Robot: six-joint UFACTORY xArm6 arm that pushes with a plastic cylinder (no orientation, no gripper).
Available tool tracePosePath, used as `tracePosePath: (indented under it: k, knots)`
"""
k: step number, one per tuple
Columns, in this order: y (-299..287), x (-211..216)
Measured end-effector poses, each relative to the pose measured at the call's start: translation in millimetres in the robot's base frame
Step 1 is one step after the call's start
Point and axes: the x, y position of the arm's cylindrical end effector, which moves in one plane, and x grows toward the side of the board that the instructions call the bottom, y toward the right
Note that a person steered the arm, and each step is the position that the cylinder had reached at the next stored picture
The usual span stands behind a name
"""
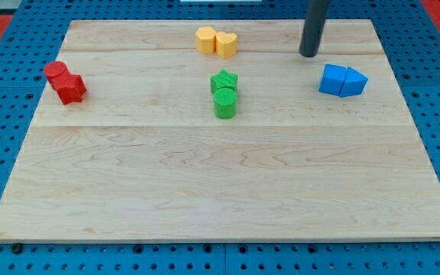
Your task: Move the blue blocks bottom side slightly
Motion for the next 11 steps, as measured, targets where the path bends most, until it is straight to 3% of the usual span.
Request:
tracePosePath:
  k: [2, 4, 8, 11]
  knots:
    - [48, 6]
    - [46, 46]
    - [-14, 53]
    - [-124, 17]
